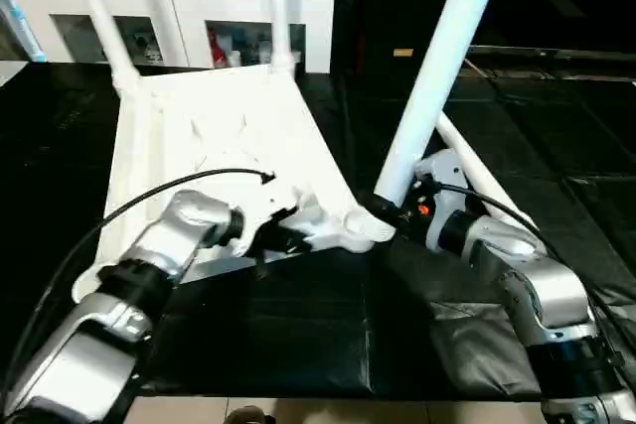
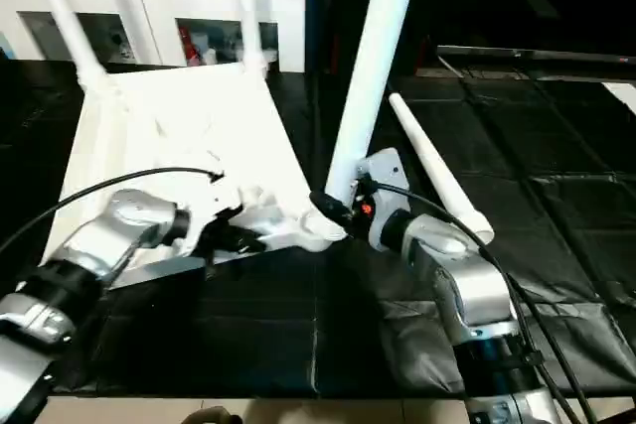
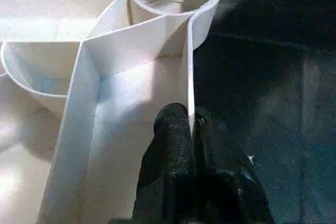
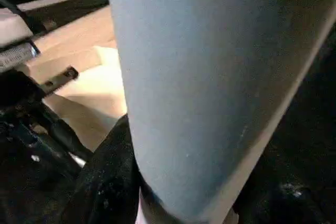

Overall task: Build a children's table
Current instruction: Insert table leg to table base

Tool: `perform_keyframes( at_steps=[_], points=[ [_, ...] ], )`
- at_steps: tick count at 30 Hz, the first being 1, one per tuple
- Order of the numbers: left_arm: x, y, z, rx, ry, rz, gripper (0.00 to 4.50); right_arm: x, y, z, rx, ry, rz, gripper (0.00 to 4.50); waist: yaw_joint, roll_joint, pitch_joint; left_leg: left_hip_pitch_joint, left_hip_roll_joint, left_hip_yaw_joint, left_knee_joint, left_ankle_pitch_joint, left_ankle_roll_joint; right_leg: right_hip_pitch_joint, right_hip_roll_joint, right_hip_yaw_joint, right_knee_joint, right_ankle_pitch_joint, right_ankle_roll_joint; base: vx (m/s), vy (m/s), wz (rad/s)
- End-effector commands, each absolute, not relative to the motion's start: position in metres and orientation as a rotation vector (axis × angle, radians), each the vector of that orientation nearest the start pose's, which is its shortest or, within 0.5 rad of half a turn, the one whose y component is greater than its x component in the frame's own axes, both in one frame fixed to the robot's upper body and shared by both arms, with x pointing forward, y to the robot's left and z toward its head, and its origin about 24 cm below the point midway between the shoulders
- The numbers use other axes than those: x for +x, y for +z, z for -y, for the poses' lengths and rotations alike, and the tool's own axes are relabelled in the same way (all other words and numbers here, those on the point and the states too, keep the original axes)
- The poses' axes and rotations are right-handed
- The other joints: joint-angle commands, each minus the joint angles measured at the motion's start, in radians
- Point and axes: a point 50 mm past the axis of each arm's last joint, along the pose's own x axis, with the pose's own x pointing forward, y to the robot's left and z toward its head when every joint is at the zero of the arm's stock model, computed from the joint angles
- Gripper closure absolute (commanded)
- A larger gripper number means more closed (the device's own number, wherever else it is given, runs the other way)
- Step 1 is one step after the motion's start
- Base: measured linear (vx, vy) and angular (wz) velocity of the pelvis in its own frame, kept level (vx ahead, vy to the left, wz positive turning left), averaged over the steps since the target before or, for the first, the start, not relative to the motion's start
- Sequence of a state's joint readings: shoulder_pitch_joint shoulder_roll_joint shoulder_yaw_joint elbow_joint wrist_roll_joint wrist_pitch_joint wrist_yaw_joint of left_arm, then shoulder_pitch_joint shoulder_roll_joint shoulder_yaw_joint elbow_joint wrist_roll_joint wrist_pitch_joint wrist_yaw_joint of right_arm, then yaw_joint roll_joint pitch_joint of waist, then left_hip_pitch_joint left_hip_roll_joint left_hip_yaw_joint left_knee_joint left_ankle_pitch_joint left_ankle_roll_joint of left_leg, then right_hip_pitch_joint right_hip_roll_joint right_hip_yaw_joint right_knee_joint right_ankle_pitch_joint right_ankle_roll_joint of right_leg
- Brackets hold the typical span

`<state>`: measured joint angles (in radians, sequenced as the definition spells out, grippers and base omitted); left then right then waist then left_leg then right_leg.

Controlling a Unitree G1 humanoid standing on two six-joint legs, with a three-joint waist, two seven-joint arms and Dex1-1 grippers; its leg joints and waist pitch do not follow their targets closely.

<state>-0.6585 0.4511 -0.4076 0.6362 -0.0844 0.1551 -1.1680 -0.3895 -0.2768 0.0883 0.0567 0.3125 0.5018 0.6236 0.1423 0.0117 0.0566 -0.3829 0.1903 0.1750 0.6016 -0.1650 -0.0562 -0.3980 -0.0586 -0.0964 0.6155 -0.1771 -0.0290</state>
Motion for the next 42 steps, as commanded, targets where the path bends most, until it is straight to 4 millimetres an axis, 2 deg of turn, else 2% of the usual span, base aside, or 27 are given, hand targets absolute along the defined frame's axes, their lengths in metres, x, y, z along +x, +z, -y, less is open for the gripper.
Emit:
perform_keyframes(
  at_steps=[1, 3, 4, 6, 7, 8, 10, 19, 24, 26, 28, 30, 32, 34, 35, 37, 39, 42],
  points=[
    [0.315, 0.058, -0.136, 0.368, -1.399, -0.481, 4.5, 0.307, 0.096, 0.119, 0.046, 0.851, -0.214, 2.57, -0.003, 0.007, -0.075, 0.027, 0.05, -0.022, -0.071, -0.233, -0.017, 0.047, -0.104, 0.064, -0.082, -0.273, -0.138, 0.0, 0.0, 0.0],
    [0.315, 0.057, -0.137, 0.368, -1.399, -0.48, 4.5, 0.307, 0.095, 0.117, 0.044, 0.859, -0.219, 2.57, -0.003, 0.008, -0.074, 0.027, 0.051, -0.021, -0.072, -0.238, -0.019, 0.046, -0.104, 0.064, -0.082, -0.283, -0.139, 0.0, 0.0, 0.0],
    [0.314, 0.057, -0.138, 0.368, -1.399, -0.477, 4.5, 0.309, 0.092, 0.115, 0.037, 0.876, -0.237, 2.57, -0.003, 0.003, -0.074, 0.028, 0.05, -0.02, -0.072, -0.241, -0.02, 0.046, -0.104, 0.064, -0.082, -0.286, -0.14, 0.0, 0.0, 0.0],
    [0.314, 0.057, -0.139, 0.369, -1.399, -0.476, 4.5, 0.31, 0.09, 0.115, 0.034, 0.883, -0.25, 2.57, -0.003, 0.005, -0.072, 0.027, 0.05, -0.021, -0.073, -0.248, -0.023, 0.046, -0.106, 0.064, -0.085, -0.31, -0.134, 0.0, 0.0, 0.0],
    [0.315, 0.056, -0.14, 0.372, -1.389, -0.478, 4.5, 0.311, 0.087, 0.114, 0.024, 0.896, -0.276, 2.57, -0.003, 0.001, -0.073, 0.027, 0.05, -0.021, -0.073, -0.248, -0.022, 0.047, -0.106, 0.064, -0.085, -0.312, -0.133, 0.0, 0.0, 0.0],
    [0.315, 0.057, -0.141, 0.372, -1.385, -0.479, 4.5, 0.311, 0.086, 0.114, 0.02, 0.899, -0.29, 2.57, -0.002, 0.002, -0.074, 0.027, 0.05, -0.021, -0.072, -0.243, -0.022, 0.048, -0.106, 0.064, -0.083, -0.307, -0.133, 0.0, 0.0, 0.0],
    [0.316, 0.057, -0.143, 0.373, -1.369, -0.482, 4.5, 0.311, 0.083, 0.113, 0.011, 0.911, -0.316, 2.57, -0.002, -0.003, -0.074, 0.023, 0.05, -0.021, -0.072, -0.219, -0.017, 0.049, -0.106, 0.065, -0.08, -0.287, -0.131, 0.0, 0.0, 0.0],
    [0.317, 0.058, -0.147, 0.376, -1.346, -0.473, 4.5, 0.309, 0.078, 0.111, -0.002, 0.959, -0.35, 2.57, 0.0, -0.005, -0.072, 0.024, 0.049, -0.02, -0.072, -0.219, -0.013, 0.046, -0.107, 0.064, -0.085, -0.337, -0.113, 0.0, 0.0, 0.0],
    [0.318, 0.059, -0.147, 0.365, -1.338, -0.467, 4.5, 0.309, 0.077, 0.11, -0.009, 0.971, -0.358, 2.57, 0.001, 0.001, -0.074, 0.025, 0.049, -0.021, -0.072, -0.219, -0.014, 0.045, -0.105, 0.064, -0.082, -0.311, -0.122, 0.0, 0.0, 0.0],
    [0.318, 0.06, -0.146, 0.363, -1.346, -0.462, 4.5, 0.31, 0.076, 0.111, -0.012, 0.962, -0.361, 2.57, 0.0, 0.0, -0.073, 0.023, 0.049, -0.02, -0.072, -0.223, -0.015, 0.046, -0.106, 0.064, -0.083, -0.309, -0.125, 0.0, 0.0, 0.0],
    [0.318, 0.061, -0.146, 0.366, -1.355, -0.462, 4.5, 0.313, 0.072, 0.111, 0.005, 0.951, -0.366, 2.57, 0.0, 0.009, -0.074, 0.025, 0.049, -0.022, -0.072, -0.241, -0.02, 0.045, -0.107, 0.063, -0.084, -0.32, -0.129, 0.0, 0.0, 0.0],
    [0.318, 0.061, -0.146, 0.367, -1.355, -0.462, 4.5, 0.314, 0.071, 0.11, 0.011, 0.951, -0.367, 2.57, -0.001, 0.006, -0.073, 0.025, 0.048, -0.021, -0.072, -0.248, -0.021, 0.046, -0.107, 0.063, -0.087, -0.325, -0.129, 0.0, 0.0, 0.0],
    [0.319, 0.061, -0.146, 0.374, -1.357, -0.466, 4.5, 0.316, 0.067, 0.109, 0.044, 0.951, -0.374, 2.57, -0.002, 0.009, -0.073, 0.027, 0.049, -0.023, -0.073, -0.258, -0.023, 0.044, -0.106, 0.063, -0.087, -0.328, -0.131, 0.0, 0.0, 0.0],
    [0.321, 0.062, -0.145, 0.378, -1.352, -0.466, 4.5, 0.318, 0.063, 0.11, 0.076, 0.95, -0.388, 2.57, -0.001, 0.017, -0.073, 0.028, 0.049, -0.024, -0.073, -0.272, -0.028, 0.044, -0.106, 0.062, -0.087, -0.327, -0.139, 0.0, 0.0, 0.0],
    [0.321, 0.062, -0.145, 0.378, -1.351, -0.465, 4.5, 0.318, 0.063, 0.11, 0.08, 0.949, -0.389, 2.57, -0.002, 0.013, -0.073, 0.028, 0.05, -0.024, -0.074, -0.275, -0.028, 0.046, -0.106, 0.062, -0.088, -0.324, -0.138, 0.0, 0.0, 0.0],
    [0.323, 0.064, -0.145, 0.376, -1.336, -0.454, 4.5, 0.319, 0.061, 0.113, 0.115, 0.94, -0.391, 2.57, -0.002, 0.016, -0.073, 0.028, 0.05, -0.024, -0.075, -0.281, -0.028, 0.046, -0.104, 0.062, -0.086, -0.312, -0.144, 0.0, 0.0, 0.0],
    [0.324, 0.065, -0.144, 0.374, -1.328, -0.45, 4.5, 0.319, 0.06, 0.115, 0.138, 0.934, -0.391, 2.57, -0.001, 0.013, -0.073, 0.029, 0.05, -0.023, -0.074, -0.275, -0.027, 0.047, -0.106, 0.063, -0.086, -0.313, -0.146, 0.0, 0.0, 0.0],
    [0.328, 0.067, -0.144, 0.364, -1.296, -0.435, 4.5, 0.314, 0.05, 0.127, 0.245, 0.898, -0.379, 2.58, 0.003, 0.02, -0.074, 0.031, 0.05, -0.024, -0.072, -0.288, -0.024, 0.046, -0.108, 0.062, -0.09, -0.337, -0.144, 0.0, 0.0, 0.0]
  ],
)
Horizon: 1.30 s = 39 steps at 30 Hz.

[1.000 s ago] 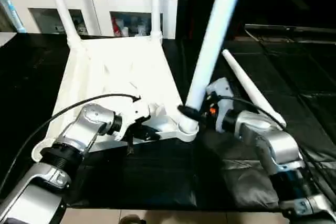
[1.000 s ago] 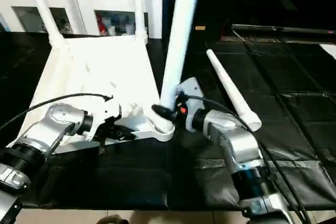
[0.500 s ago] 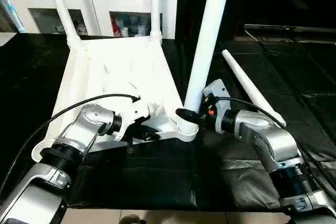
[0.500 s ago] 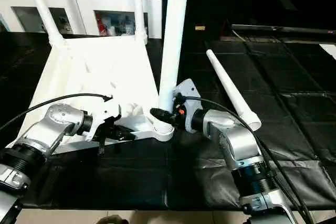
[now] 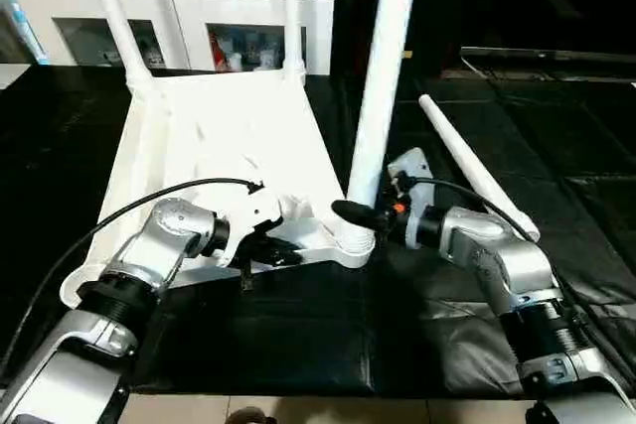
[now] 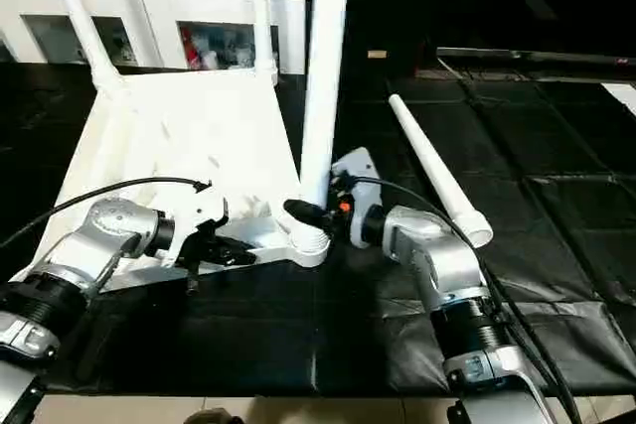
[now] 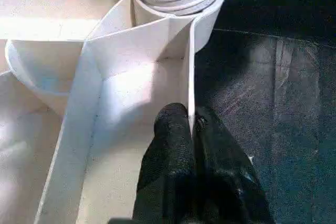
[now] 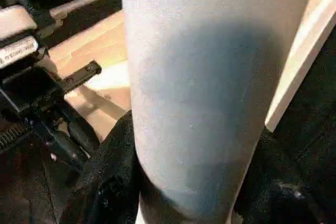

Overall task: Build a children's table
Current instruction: Insert table leg to table base

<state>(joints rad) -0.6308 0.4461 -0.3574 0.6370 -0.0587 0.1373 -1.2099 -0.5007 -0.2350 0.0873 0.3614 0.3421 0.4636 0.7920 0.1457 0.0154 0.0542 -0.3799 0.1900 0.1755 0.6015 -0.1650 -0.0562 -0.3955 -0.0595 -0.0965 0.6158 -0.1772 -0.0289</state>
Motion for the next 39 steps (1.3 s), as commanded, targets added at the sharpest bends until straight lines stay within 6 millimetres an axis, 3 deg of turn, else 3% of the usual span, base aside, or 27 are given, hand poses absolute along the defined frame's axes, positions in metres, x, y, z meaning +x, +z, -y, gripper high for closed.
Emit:
perform_keyframes(
  at_steps=[1, 2, 4, 5, 6, 8, 9, 11, 13, 18, 22, 25, 26, 27, 28, 29, 31, 32, 33, 36, 37, 39],
  points=[
    [0.328, 0.067, -0.145, 0.363, -1.292, -0.434, 4.5, 0.312, 0.048, 0.128, 0.258, 0.892, -0.378, 2.58, 0.0, 0.014, -0.07, 0.03, 0.051, -0.023, -0.073, -0.295, -0.022, 0.041, -0.107, 0.062, -0.095, -0.344, -0.141, 0.0, 0.0, 0.0],
    [0.329, 0.067, -0.145, 0.362, -1.285, -0.432, 4.5, 0.309, 0.044, 0.131, 0.265, 0.882, -0.377, 2.58, 0.003, 0.018, -0.071, 0.031, 0.052, -0.025, -0.073, -0.302, -0.024, 0.041, -0.108, 0.062, -0.094, -0.344, -0.142, 0.0, 0.0, 0.0],
    [0.329, 0.067, -0.145, 0.36, -1.281, -0.43, 4.5, 0.308, 0.042, 0.132, 0.268, 0.876, -0.377, 2.59, 0.002, 0.014, -0.073, 0.028, 0.052, -0.026, -0.075, -0.297, -0.021, 0.045, -0.107, 0.06, -0.092, -0.341, -0.142, 0.0, 0.0, 0.0],
    [0.331, 0.067, -0.145, 0.356, -1.261, -0.423, 4.5, 0.302, 0.036, 0.136, 0.279, 0.857, -0.367, 2.59, 0.004, 0.028, -0.072, 0.03, 0.052, -0.027, -0.074, -0.302, -0.021, 0.041, -0.107, 0.06, -0.092, -0.344, -0.143, 0.0, 0.0, 0.0],
    [0.331, 0.067, -0.145, 0.356, -1.261, -0.423, 4.5, 0.302, 0.036, 0.136, 0.279, 0.857, -0.367, 2.59, 0.003, 0.022, -0.069, 0.033, 0.052, -0.025, -0.076, -0.323, -0.02, 0.039, -0.106, 0.06, -0.098, -0.363, -0.139, 0.0, 0.0, 0.0],
    [0.334, 0.068, -0.146, 0.356, -1.24, -0.416, 4.5, 0.294, 0.03, 0.14, 0.304, 0.827, -0.335, 2.59, 0.004, 0.022, -0.067, 0.036, 0.05, -0.027, -0.077, -0.344, -0.019, 0.041, -0.109, 0.058, -0.104, -0.418, -0.128, 0.0, 0.0, 0.0],
    [0.334, 0.069, -0.146, 0.355, -1.239, -0.415, 4.5, 0.292, 0.028, 0.141, 0.304, 0.812, -0.327, 2.59, 0.007, 0.04, -0.065, 0.041, 0.049, -0.029, -0.076, -0.369, -0.022, 0.036, -0.112, 0.058, -0.109, -0.459, -0.117, 0.0, 0.0, 0.0],
    [0.336, 0.07, -0.145, 0.35, -1.234, -0.411, 4.5, 0.285, 0.023, 0.142, 0.297, 0.799, -0.312, 2.59, 0.004, 0.028, -0.065, 0.04, 0.048, -0.031, -0.081, -0.383, -0.022, 0.043, -0.11, 0.055, -0.116, -0.49, -0.101, 0.0, 0.0, 0.0],
    [0.336, 0.07, -0.145, 0.349, -1.228, -0.409, 4.5, 0.28, 0.021, 0.141, 0.279, 0.803, -0.3, 2.59, 0.005, 0.035, -0.066, 0.039, 0.048, -0.032, -0.081, -0.365, -0.015, 0.041, -0.112, 0.057, -0.115, -0.484, -0.102, 0.0, 0.0, 0.0],
    [0.339, 0.071, -0.145, 0.353, -1.211, -0.404, 4.5, 0.266, 0.015, 0.143, 0.167, 0.823, -0.314, 2.59, 0.011, 0.04, -0.065, 0.038, 0.047, -0.031, -0.08, -0.353, -0.004, 0.038, -0.109, 0.056, -0.118, -0.495, -0.092, 0.0, 0.0, 0.0],
    [0.34, 0.071, -0.146, 0.36, -1.208, -0.402, 4.5, 0.262, 0.011, 0.142, -0.007, 0.897, -0.362, 2.59, 0.013, 0.035, -0.065, 0.038, 0.045, -0.029, -0.079, -0.341, 0.001, 0.038, -0.107, 0.058, -0.119, -0.507, -0.082, 0.0, 0.0, 0.0],
    [0.34, 0.07, -0.148, 0.385, -1.189, -0.403, 4.5, 0.269, 0.012, 0.137, -0.087, 0.958, -0.397, 2.59, 0.012, 0.039, -0.064, 0.037, 0.045, -0.03, -0.079, -0.348, 0.006, 0.037, -0.107, 0.056, -0.12, -0.52, -0.081, 0.0, 0.0, 0.0],
    [0.34, 0.07, -0.149, 0.395, -1.184, -0.404, 4.5, 0.272, 0.013, 0.134, -0.096, 0.975, -0.4, 2.59, 0.011, 0.022, -0.064, 0.033, 0.041, -0.03, -0.079, -0.334, 0.012, 0.042, -0.109, 0.053, -0.117, -0.531, -0.077, 0.0, 0.0, 0.0],
    [0.34, 0.07, -0.149, 0.399, -1.182, -0.405, 4.5, 0.273, 0.013, 0.133, -0.098, 0.981, -0.4, 2.59, 0.007, 0.031, -0.06, 0.038, 0.043, -0.029, -0.078, -0.353, 0.009, 0.033, -0.11, 0.053, -0.126, -0.569, -0.07, 0.0, 0.0, 0.0],
    [0.34, 0.069, -0.15, 0.402, -1.182, -0.405, 4.5, 0.275, 0.013, 0.131, -0.099, 0.998, -0.406, 2.59, 0.005, 0.03, -0.059, 0.041, 0.042, -0.03, -0.077, -0.367, 0.007, 0.032, -0.109, 0.051, -0.129, -0.587, -0.066, 0.0, 0.0, 0.0],
    [0.34, 0.069, -0.15, 0.402, -1.183, -0.403, 4.5, 0.278, 0.013, 0.128, -0.094, 1.018, -0.413, 2.59, 0.0, 0.002, -0.057, 0.041, 0.041, -0.028, -0.079, -0.373, 0.009, 0.034, -0.109, 0.047, -0.135, -0.61, -0.055, 0.0, 0.0, 0.0],
    [0.339, 0.07, -0.151, 0.4, -1.184, -0.402, 4.5, 0.279, 0.013, 0.125, -0.082, 1.033, -0.42, 2.59, -0.002, 0.015, -0.056, 0.043, 0.042, -0.032, -0.077, -0.38, 0.008, 0.029, -0.115, 0.046, -0.136, -0.642, -0.052, 0.0, 0.0, 0.0],
    [0.339, 0.071, -0.151, 0.4, -1.186, -0.4, 4.5, 0.282, 0.012, 0.123, -0.066, 1.045, -0.424, 2.59, -0.007, 0.01, -0.055, 0.043, 0.042, -0.034, -0.078, -0.395, 0.003, 0.03, -0.114, 0.041, -0.137, -0.65, -0.046, 0.0, 0.0, 0.0],
    [0.338, 0.071, -0.151, 0.406, -1.192, -0.398, 4.5, 0.284, 0.01, 0.122, -0.074, 1.055, -0.427, 2.59, -0.013, -0.002, -0.053, 0.046, 0.044, -0.034, -0.08, -0.421, -0.002, 0.028, -0.113, 0.038, -0.144, -0.667, -0.038, 0.0, 0.0, 0.0],
    [0.338, 0.072, -0.151, 0.421, -1.208, -0.394, 4.5, 0.287, 0.01, 0.12, -0.085, 1.078, -0.423, 2.59, -0.019, 0.006, -0.052, 0.047, 0.046, -0.041, -0.084, -0.461, -0.012, 0.032, -0.117, 0.031, -0.144, -0.672, -0.034, 0.0, 0.0, 0.0],
    [0.338, 0.074, -0.149, 0.431, -1.231, -0.382, 4.5, 0.289, 0.011, 0.118, -0.064, 1.099, -0.419, 2.59, -0.021, -0.004, -0.053, 0.044, 0.049, -0.043, -0.088, -0.47, -0.013, 0.037, -0.118, 0.027, -0.145, -0.656, -0.034, 0.0, 0.0, 0.0],
    [0.336, 0.076, -0.147, 0.442, -1.273, -0.369, 4.5, 0.289, 0.012, 0.116, -0.037, 1.134, -0.412, 2.59, -0.02, 0.005, -0.054, 0.046, 0.049, -0.044, -0.088, -0.478, -0.013, 0.04, -0.12, 0.02, -0.145, -0.644, -0.035, 0.0, 0.0, 0.0]
  ],
)
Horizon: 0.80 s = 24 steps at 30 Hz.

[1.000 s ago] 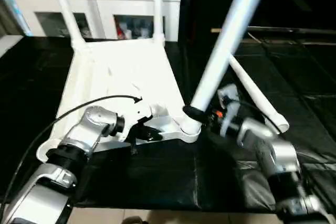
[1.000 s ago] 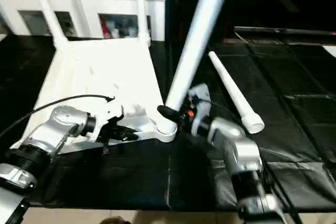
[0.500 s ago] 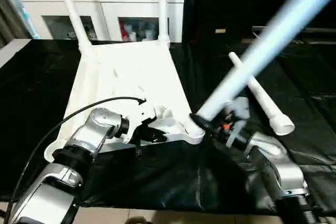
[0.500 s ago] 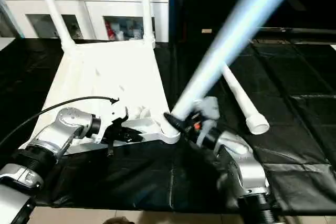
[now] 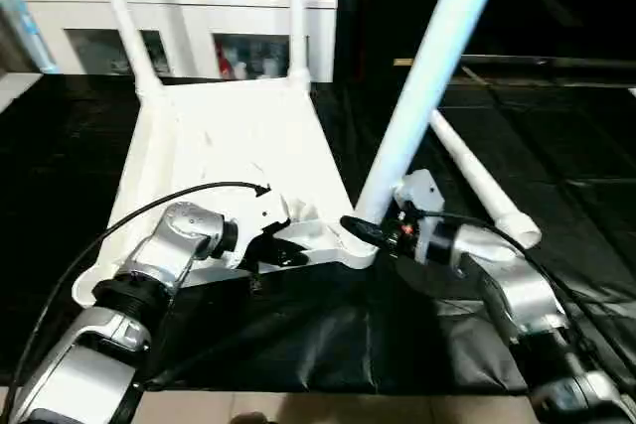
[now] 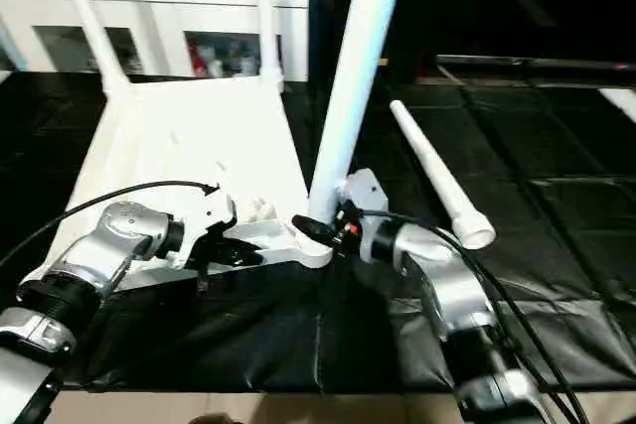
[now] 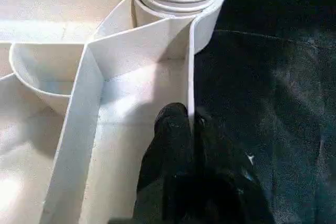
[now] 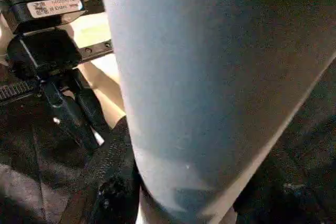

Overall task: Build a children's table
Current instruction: Insert table leg to table base

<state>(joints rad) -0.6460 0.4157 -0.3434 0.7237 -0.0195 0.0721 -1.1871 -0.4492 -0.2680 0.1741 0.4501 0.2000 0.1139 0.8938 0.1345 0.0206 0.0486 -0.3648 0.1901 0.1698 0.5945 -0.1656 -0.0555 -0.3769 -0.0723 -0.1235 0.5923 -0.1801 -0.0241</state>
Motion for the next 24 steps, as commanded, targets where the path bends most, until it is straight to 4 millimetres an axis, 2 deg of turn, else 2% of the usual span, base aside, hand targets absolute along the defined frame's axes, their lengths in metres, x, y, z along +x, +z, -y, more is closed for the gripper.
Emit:
perform_keyframes(
  at_steps=[1, 3, 4, 9, 11, 12, 15, 17, 24],
  points=[
    [0.334, 0.077, -0.146, 0.456, -1.308, -0.367, 4.5, 0.288, 0.013, 0.114, -0.028, 1.165, -0.411, 2.59, -0.011, -0.002, -0.048, 0.029, 0.05, -0.038, -0.083, -0.487, -0.016, 0.022, -0.111, 0.042, -0.123, -0.638, -0.036, 0.0, 0.0, 0.0],
    [0.33, 0.077, -0.145, 0.495, -1.387, -0.382, 4.5, 0.286, 0.013, 0.113, -0.033, 1.243, -0.421, 2.59, -0.005, 0.0, -0.05, 0.035, 0.053, -0.036, -0.085, -0.482, -0.018, 0.018, -0.114, 0.05, -0.12, -0.601, -0.054, 0.0, 0.0, 0.0],
    [0.329, 0.076, -0.144, 0.502, -1.408, -0.387, 4.5, 0.285, 0.013, 0.113, -0.037, 1.265, -0.425, 2.59, -0.003, 0.005, -0.051, 0.034, 0.055, -0.036, -0.086, -0.48, -0.019, 0.018, -0.114, 0.053, -0.116, -0.584, -0.062, 0.0, 0.0, 0.0],
    [0.33, 0.077, -0.144, 0.544, -1.451, -0.419, 4.5, 0.282, 0.015, 0.112, -0.042, 1.361, -0.434, 2.59, 0.013, 0.004, -0.056, 0.037, 0.065, -0.025, -0.092, -0.437, -0.024, 0.019, -0.109, 0.07, -0.09, -0.415, -0.147, 0.0, 0.0, 0.0],
    [0.332, 0.077, -0.146, 0.567, -1.444, -0.434, 4.5, 0.281, 0.016, 0.113, -0.059, 1.393, -0.441, 2.59, 0.016, 0.006, -0.058, 0.039, 0.064, -0.023, -0.09, -0.43, -0.026, 0.022, -0.111, 0.073, -0.086, -0.395, -0.16, 0.0, 0.0, 0.0],
    [0.333, 0.077, -0.146, 0.575, -1.44, -0.438, 4.5, 0.281, 0.016, 0.113, -0.066, 1.403, -0.445, 2.59, 0.018, 0.001, -0.058, 0.039, 0.062, -0.02, -0.089, -0.415, -0.023, 0.023, -0.111, 0.074, -0.087, -0.388, -0.163, 0.0, 0.0, 0.0],
    [0.337, 0.077, -0.148, 0.592, -1.422, -0.449, 4.5, 0.281, 0.016, 0.114, -0.079, 1.426, -0.451, 2.59, 0.027, -0.002, -0.061, 0.031, 0.062, -0.018, -0.086, -0.359, -0.012, 0.03, -0.113, 0.078, -0.078, -0.366, -0.169, 0.0, 0.0, 0.0],
    [0.34, 0.078, -0.15, 0.594, -1.4, -0.458, 4.5, 0.283, 0.017, 0.114, -0.09, 1.423, -0.447, 2.59, 0.029, -0.006, -0.06, 0.028, 0.06, -0.017, -0.087, -0.33, -0.005, 0.034, -0.113, 0.076, -0.079, -0.374, -0.161, 0.0, 0.0, 0.0],
    [0.342, 0.078, -0.151, 0.565, -1.366, -0.46, 4.5, 0.286, 0.017, 0.111, -0.088, 1.405, -0.435, 2.59, 0.022, -0.002, -0.054, 0.036, 0.064, -0.023, -0.093, -0.403, -0.021, 0.028, -0.113, 0.073, -0.091, -0.472, -0.137, 0.0, 0.0, 0.0]
  ],
)
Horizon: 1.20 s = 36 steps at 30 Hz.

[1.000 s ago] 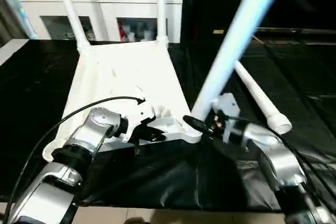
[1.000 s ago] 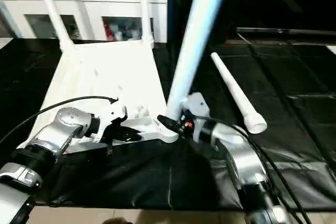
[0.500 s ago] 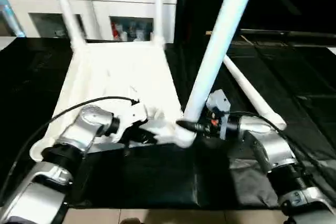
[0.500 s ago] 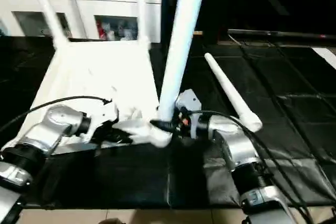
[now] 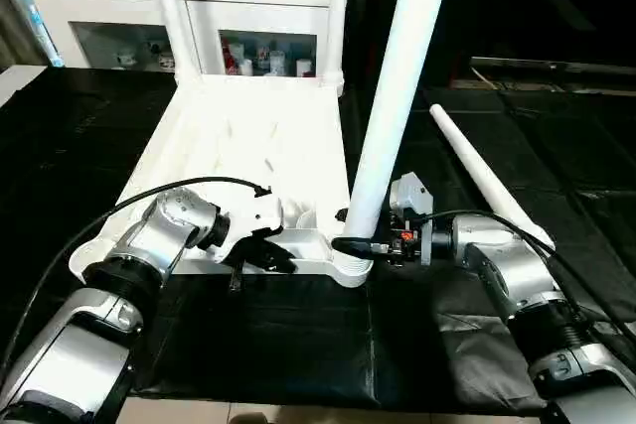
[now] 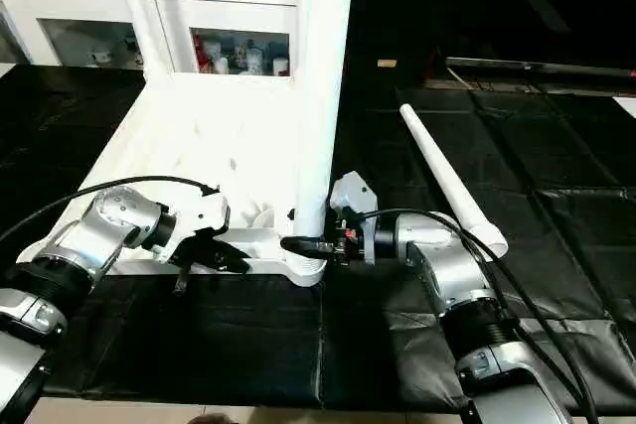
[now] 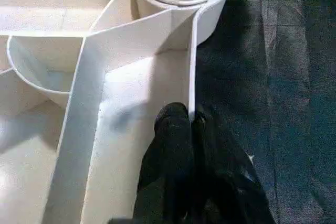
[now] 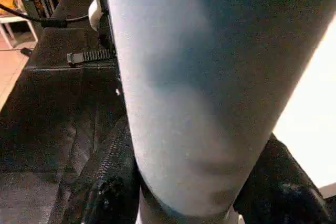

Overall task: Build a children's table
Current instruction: Insert table leg to table base

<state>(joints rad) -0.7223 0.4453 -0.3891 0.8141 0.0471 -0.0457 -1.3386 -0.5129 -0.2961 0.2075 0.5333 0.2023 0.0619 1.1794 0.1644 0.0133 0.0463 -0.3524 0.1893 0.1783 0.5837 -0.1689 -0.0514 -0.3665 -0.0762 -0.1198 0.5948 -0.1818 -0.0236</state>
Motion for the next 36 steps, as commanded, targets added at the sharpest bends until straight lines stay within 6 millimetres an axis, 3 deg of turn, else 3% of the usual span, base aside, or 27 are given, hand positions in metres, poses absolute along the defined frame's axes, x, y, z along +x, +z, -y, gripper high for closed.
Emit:
perform_keyframes(
  at_steps=[1, 7, 10, 11, 13, 14, 15, 16, 18, 19, 20, 21, 22, 23, 24, 29, 31, 32, 36],
  points=[
    [0.342, 0.078, -0.152, 0.558, -1.361, -0.462, 4.5, 0.285, 0.016, 0.111, -0.087, 1.404, -0.434, 2.59, -0.008, 0.005, -0.052, 0.024, 0.065, -0.032, -0.083, -0.402, -0.025, 0.017, -0.109, 0.069, -0.094, -0.475, -0.137, 0.0, 0.0, 0.0],
    [0.343, 0.077, -0.154, 0.551, -1.349, -0.47, 4.5, 0.287, 0.015, 0.11, -0.086, 1.383, -0.425, 2.59, -0.008, 0.003, -0.048, 0.026, 0.062, -0.034, -0.082, -0.416, -0.022, 0.014, -0.114, 0.068, -0.106, -0.557, -0.11, 0.0, 0.0, 0.0],
    [0.342, 0.077, -0.157, 0.519, -1.308, -0.469, 4.5, 0.297, 0.015, 0.11, -0.1, 1.265, -0.408, 2.59, -0.015, 0.008, -0.046, 0.029, 0.063, -0.037, -0.085, -0.439, -0.033, 0.009, -0.113, 0.067, -0.106, -0.569, -0.111, 0.0, 0.0, 0.0],
    [0.342, 0.077, -0.159, 0.503, -1.278, -0.463, 4.5, 0.302, 0.014, 0.111, -0.114, 1.192, -0.402, 2.59, -0.023, 0.007, -0.046, 0.026, 0.066, -0.042, -0.087, -0.459, -0.048, 0.012, -0.117, 0.066, -0.101, -0.572, -0.115, 0.0, 0.0, 0.0],
    [0.337, 0.076, -0.159, 0.46, -1.231, -0.454, 4.5, 0.311, 0.014, 0.113, -0.113, 1.076, -0.395, 2.59, -0.036, 0.006, -0.041, 0.03, 0.06, -0.044, -0.086, -0.497, -0.053, 0.007, -0.114, 0.059, -0.112, -0.623, -0.1, 0.0, 0.0, 0.0],
    [0.331, 0.075, -0.158, 0.411, -1.195, -0.444, 4.5, 0.317, 0.014, 0.114, -0.083, 0.991, -0.395, 2.59, -0.047, 0.006, -0.042, 0.021, 0.064, -0.051, -0.091, -0.506, -0.063, 0.016, -0.118, 0.057, -0.106, -0.613, -0.104, 0.0, 0.0, 0.0],
    [0.33, 0.074, -0.158, 0.399, -1.187, -0.442, 4.5, 0.319, 0.014, 0.114, -0.074, 0.974, -0.396, 2.59, -0.047, 0.006, -0.042, 0.021, 0.064, -0.051, -0.091, -0.506, -0.063, 0.016, -0.118, 0.057, -0.106, -0.613, -0.104, 0.0, 0.0, 0.0],
    [0.326, 0.074, -0.156, 0.376, -1.17, -0.436, 4.5, 0.321, 0.015, 0.114, -0.053, 0.938, -0.398, 2.59, -0.065, 0.013, -0.044, 0.014, 0.065, -0.057, -0.094, -0.532, -0.073, 0.02, -0.115, 0.051, -0.102, -0.599, -0.102, -0.015, 0.022, -0.18],
    [0.316, 0.071, -0.149, 0.334, -1.142, -0.424, 4.5, 0.325, 0.013, 0.111, -0.027, 0.889, -0.407, 2.59, -0.083, -0.003, -0.041, 0.013, 0.055, -0.052, -0.091, -0.522, -0.053, 0.016, -0.107, 0.052, -0.111, -0.595, -0.096, 0.0, 0.0, 0.0],
    [0.311, 0.07, -0.144, 0.317, -1.132, -0.42, 4.5, 0.326, 0.012, 0.109, -0.02, 0.872, -0.412, 2.59, -0.084, 0.0, -0.045, 0.009, 0.059, -0.055, -0.091, -0.505, -0.056, 0.023, -0.115, 0.055, -0.103, -0.572, -0.105, 0.0, 0.0, 0.0],
    [0.307, 0.068, -0.137, 0.303, -1.12, -0.415, 4.5, 0.328, 0.01, 0.104, -0.01, 0.841, -0.427, 2.59, -0.09, -0.002, -0.04, 0.005, 0.058, -0.051, -0.093, -0.489, -0.046, 0.018, -0.109, 0.055, -0.107, -0.562, -0.111, 0.0, 0.0, 0.0],
    [0.304, 0.066, -0.129, 0.29, -1.104, -0.411, 4.5, 0.329, 0.008, 0.1, -0.003, 0.809, -0.44, 2.59, -0.094, -0.008, -0.038, 0.008, 0.055, -0.049, -0.09, -0.478, -0.041, 0.014, -0.108, 0.055, -0.107, -0.575, -0.114, 0.0, 0.0, 0.0],
    [0.303, 0.066, -0.123, 0.28, -1.086, -0.406, 4.5, 0.331, 0.007, 0.097, 0.002, 0.782, -0.449, 2.59, -0.095, -0.004, -0.039, 0.014, 0.053, -0.048, -0.087, -0.478, -0.041, 0.011, -0.108, 0.056, -0.109, -0.581, -0.115, 0.0, 0.0, 0.0],
    [0.302, 0.067, -0.117, 0.271, -1.074, -0.401, 4.5, 0.333, 0.006, 0.093, 0.006, 0.758, -0.458, 2.59, -0.1, -0.011, -0.038, 0.019, 0.05, -0.042, -0.082, -0.469, -0.034, 0.005, -0.105, 0.058, -0.115, -0.58, -0.118, 0.0, 0.0, 0.0],
    [0.301, 0.07, -0.109, 0.256, -1.06, -0.397, 4.5, 0.334, 0.005, 0.09, 0.009, 0.729, -0.47, 2.59, -0.103, -0.009, -0.039, 0.018, 0.052, -0.043, -0.084, -0.456, -0.034, 0.008, -0.103, 0.059, -0.11, -0.561, -0.125, 0.0, 0.0, 0.0],
    [0.305, 0.075, -0.097, 0.261, -1.033, -0.377, 4.5, 0.336, 0.003, 0.084, 0.005, 0.698, -0.507, 2.59, -0.094, -0.008, -0.042, 0.025, 0.05, -0.035, -0.082, -0.444, -0.022, -0.001, -0.097, 0.066, -0.112, -0.523, -0.124, 0.0, 0.0, 0.0],
    [0.307, 0.078, -0.096, 0.262, -1.007, -0.378, 4.5, 0.336, 0.002, 0.083, -0.007, 0.695, -0.507, 2.59, -0.087, -0.01, -0.043, 0.018, 0.049, -0.034, -0.085, -0.419, -0.017, 0.005, -0.095, 0.068, -0.106, -0.489, -0.129, 0.0, 0.0, 0.0],
    [0.308, 0.078, -0.097, 0.277, -0.989, -0.38, 4.5, 0.335, 0.002, 0.082, -0.008, 0.699, -0.504, 2.59, -0.083, -0.006, -0.043, 0.014, 0.05, -0.034, -0.088, -0.405, -0.016, 0.009, -0.096, 0.069, -0.103, -0.471, -0.129, 0.0, 0.0, 0.0],
    [0.315, 0.076, -0.107, 0.326, -0.914, -0.392, 4.5, 0.335, 0.003, 0.079, -0.006, 0.714, -0.467, 2.59, -0.079, -0.004, -0.044, 0.015, 0.05, -0.032, -0.088, -0.4, -0.019, 0.009, -0.095, 0.069, -0.103, -0.445, -0.133, 0.0, 0.0, 0.0]
  ],
)
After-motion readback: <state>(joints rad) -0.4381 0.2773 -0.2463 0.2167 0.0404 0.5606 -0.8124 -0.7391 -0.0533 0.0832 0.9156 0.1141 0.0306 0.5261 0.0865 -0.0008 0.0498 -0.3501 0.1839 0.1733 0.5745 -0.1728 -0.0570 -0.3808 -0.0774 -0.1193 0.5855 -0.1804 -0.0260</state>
